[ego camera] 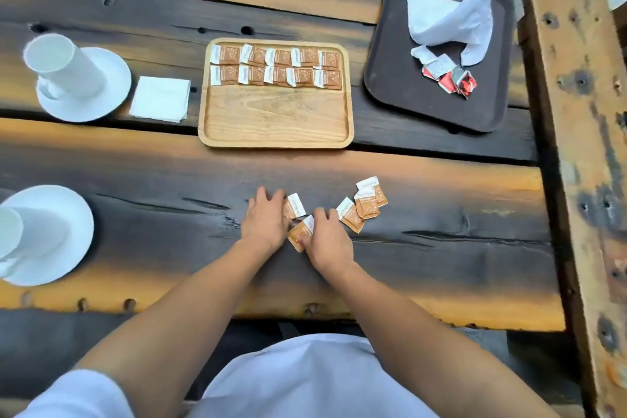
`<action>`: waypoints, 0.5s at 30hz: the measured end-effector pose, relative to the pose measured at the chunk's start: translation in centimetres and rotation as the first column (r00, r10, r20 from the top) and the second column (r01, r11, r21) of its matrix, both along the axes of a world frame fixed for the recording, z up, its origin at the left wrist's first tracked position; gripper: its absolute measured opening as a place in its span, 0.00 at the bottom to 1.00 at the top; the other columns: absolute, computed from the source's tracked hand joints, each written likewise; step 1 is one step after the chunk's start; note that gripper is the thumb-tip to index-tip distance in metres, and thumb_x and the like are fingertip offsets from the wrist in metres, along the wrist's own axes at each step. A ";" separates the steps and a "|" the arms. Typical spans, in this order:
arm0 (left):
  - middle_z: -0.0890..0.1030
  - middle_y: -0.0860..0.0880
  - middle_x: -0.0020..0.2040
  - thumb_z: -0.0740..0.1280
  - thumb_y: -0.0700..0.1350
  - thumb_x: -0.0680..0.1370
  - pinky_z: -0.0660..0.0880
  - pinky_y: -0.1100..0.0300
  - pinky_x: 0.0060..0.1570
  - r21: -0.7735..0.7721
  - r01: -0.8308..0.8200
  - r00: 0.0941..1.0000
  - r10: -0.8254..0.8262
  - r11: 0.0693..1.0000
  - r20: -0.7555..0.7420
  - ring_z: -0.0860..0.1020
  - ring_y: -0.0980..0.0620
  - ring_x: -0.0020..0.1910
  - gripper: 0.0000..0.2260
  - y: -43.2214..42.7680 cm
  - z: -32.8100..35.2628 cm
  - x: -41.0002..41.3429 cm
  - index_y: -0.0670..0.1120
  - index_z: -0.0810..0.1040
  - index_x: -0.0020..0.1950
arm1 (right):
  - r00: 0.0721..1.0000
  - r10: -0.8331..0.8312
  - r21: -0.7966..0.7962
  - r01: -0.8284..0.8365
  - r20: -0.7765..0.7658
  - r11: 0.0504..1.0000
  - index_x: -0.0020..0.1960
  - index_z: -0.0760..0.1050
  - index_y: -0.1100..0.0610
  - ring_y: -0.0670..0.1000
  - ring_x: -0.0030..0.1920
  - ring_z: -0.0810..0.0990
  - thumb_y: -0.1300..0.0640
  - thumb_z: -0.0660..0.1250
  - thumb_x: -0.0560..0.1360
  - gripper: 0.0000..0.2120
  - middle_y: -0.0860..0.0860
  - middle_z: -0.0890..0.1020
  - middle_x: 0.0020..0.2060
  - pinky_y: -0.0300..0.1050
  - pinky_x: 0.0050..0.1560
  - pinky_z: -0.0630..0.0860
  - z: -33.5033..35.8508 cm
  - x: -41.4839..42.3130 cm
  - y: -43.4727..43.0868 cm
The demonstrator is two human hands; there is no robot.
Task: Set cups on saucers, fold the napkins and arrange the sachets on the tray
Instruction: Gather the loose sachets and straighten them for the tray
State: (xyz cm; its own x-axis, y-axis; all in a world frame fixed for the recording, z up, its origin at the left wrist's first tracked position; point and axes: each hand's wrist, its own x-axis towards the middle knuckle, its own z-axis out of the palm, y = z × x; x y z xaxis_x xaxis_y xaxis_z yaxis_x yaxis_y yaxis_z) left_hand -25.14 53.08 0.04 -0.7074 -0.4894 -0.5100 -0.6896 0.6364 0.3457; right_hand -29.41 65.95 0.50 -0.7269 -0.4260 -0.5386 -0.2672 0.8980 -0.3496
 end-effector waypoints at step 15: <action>0.82 0.37 0.45 0.64 0.29 0.76 0.84 0.53 0.42 0.773 -0.489 0.810 0.539 0.405 0.230 0.85 0.46 0.41 0.10 -1.4 1.5 -1.1 0.43 0.68 0.42 | 0.756 -0.232 -0.264 0.472 0.612 0.841 0.40 0.75 0.54 0.48 0.33 0.77 0.59 0.73 0.72 0.07 0.50 0.79 0.33 0.41 0.30 0.76 0.9 -5.1 0.7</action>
State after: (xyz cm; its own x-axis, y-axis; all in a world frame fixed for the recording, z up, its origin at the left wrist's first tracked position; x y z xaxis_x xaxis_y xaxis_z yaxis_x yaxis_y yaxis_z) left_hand -26.25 51.70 1.50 -0.4989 -0.2031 -0.8425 -0.7579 -0.3693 0.5378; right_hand -34.48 66.61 1.37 -0.5066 -0.4529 -0.7336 0.3801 0.6464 -0.6616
